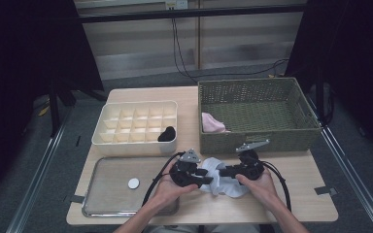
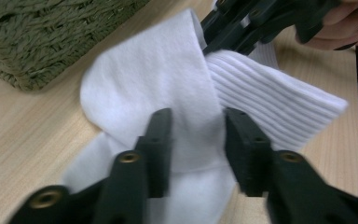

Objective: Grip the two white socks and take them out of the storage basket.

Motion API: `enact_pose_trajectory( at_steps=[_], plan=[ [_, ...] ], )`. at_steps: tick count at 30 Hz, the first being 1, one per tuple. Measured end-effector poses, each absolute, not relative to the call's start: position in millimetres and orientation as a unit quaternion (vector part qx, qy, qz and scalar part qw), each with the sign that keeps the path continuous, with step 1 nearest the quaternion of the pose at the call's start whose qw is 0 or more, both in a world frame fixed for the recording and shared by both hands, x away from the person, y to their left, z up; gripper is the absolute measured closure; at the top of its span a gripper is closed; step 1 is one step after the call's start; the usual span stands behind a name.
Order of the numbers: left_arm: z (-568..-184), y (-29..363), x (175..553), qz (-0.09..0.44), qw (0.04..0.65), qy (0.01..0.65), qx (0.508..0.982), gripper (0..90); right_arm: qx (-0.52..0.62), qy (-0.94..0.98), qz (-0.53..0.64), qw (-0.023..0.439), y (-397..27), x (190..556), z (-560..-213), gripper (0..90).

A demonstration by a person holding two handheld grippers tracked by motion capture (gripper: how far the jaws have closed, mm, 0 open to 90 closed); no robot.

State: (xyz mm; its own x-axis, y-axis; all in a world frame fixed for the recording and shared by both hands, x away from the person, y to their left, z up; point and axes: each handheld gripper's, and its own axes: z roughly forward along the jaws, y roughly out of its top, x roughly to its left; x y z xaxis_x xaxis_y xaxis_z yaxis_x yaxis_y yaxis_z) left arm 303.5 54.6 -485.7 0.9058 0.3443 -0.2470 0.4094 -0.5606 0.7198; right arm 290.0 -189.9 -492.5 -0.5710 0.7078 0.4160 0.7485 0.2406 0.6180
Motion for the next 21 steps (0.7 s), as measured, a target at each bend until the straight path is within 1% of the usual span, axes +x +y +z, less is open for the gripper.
enact_pose_trajectory(
  at_steps=[2, 3, 7, 12, 16, 21],
  plan=[
    [-486, 56, 304, -0.041, 0.419, 0.216, 0.881, 73.9, -0.465, -0.782, -0.414, 0.021, -194, 287, -487, 71.0],
    [-486, 57, 305, -0.041, 0.421, 0.220, 0.879, 76.8, -0.464, -0.781, -0.416, 0.020, -195, 286, -486, 69.9],
    [-487, 58, 305, -0.049, 0.426, 0.225, 0.875, 84.8, -0.462, -0.775, -0.432, 0.007, -202, 273, -476, 64.6],
    [-485, 60, 305, -0.051, 0.427, 0.223, 0.875, 89.2, -0.453, -0.774, -0.441, 0.008, -206, 253, -469, 62.1],
    [-485, 63, 304, -0.052, 0.425, 0.224, 0.875, 89.5, -0.443, -0.780, -0.441, 0.019, -204, 240, -470, 60.4],
    [-484, 64, 303, -0.052, 0.427, 0.227, 0.874, 89.8, -0.431, -0.789, -0.435, 0.040, -188, 231, -478, 54.6]
  ],
)
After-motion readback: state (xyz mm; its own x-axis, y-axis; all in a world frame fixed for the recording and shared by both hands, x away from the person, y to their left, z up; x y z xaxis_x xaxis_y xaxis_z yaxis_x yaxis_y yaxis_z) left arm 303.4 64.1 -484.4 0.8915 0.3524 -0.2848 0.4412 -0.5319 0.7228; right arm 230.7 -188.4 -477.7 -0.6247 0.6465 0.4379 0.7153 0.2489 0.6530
